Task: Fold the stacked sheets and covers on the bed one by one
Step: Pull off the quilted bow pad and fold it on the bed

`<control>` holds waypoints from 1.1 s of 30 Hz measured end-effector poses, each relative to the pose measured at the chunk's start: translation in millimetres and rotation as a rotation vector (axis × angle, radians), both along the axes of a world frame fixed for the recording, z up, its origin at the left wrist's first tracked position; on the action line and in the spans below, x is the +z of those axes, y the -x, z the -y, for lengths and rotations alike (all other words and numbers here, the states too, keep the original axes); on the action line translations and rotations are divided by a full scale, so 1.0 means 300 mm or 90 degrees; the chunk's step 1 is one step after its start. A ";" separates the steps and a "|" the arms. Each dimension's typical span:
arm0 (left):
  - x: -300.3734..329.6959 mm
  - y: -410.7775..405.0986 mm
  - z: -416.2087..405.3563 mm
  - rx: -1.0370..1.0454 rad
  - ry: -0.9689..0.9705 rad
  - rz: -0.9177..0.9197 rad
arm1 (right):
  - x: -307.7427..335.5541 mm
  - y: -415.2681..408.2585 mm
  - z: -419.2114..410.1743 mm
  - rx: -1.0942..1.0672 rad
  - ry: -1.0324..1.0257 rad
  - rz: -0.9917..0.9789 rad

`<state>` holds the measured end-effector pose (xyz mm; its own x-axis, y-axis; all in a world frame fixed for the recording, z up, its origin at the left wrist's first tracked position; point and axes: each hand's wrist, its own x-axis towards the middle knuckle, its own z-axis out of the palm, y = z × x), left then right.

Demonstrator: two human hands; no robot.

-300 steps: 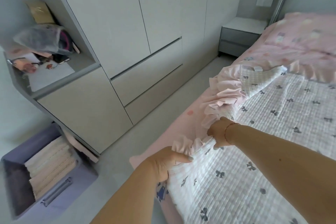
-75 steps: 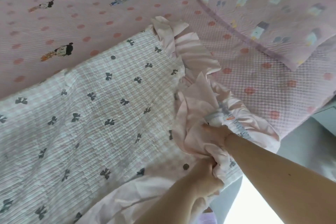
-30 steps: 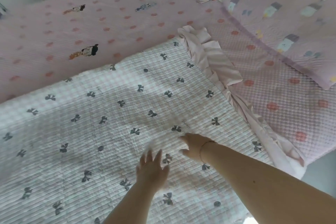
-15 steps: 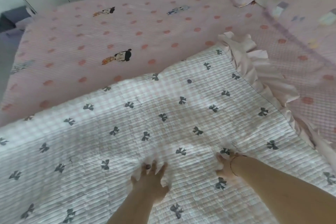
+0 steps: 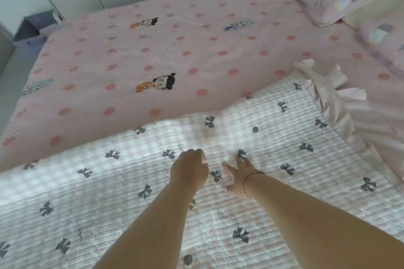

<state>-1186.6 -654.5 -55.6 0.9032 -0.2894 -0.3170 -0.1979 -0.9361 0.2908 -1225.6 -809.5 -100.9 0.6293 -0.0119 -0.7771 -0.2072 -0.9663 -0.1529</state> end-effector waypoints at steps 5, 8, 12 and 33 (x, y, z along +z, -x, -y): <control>0.023 -0.337 0.011 0.008 -0.095 0.185 | -0.105 -0.044 0.000 0.016 0.001 -0.029; 0.028 -0.476 0.029 -0.029 -0.133 -0.048 | -0.126 -0.064 -0.001 0.008 -0.002 -0.028; 0.010 -0.536 0.043 -0.091 -0.146 -0.104 | -0.122 -0.083 0.022 0.007 -0.032 -0.036; -0.180 -0.312 -0.039 -0.055 -0.225 -0.087 | -0.017 -0.348 0.218 -0.068 0.005 0.146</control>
<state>-1093.1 -642.6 -109.6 0.8227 -0.2141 -0.5266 -0.2623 -0.9648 -0.0175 -1121.3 -875.0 -106.1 0.7839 -0.0936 -0.6138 -0.2687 -0.9423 -0.1995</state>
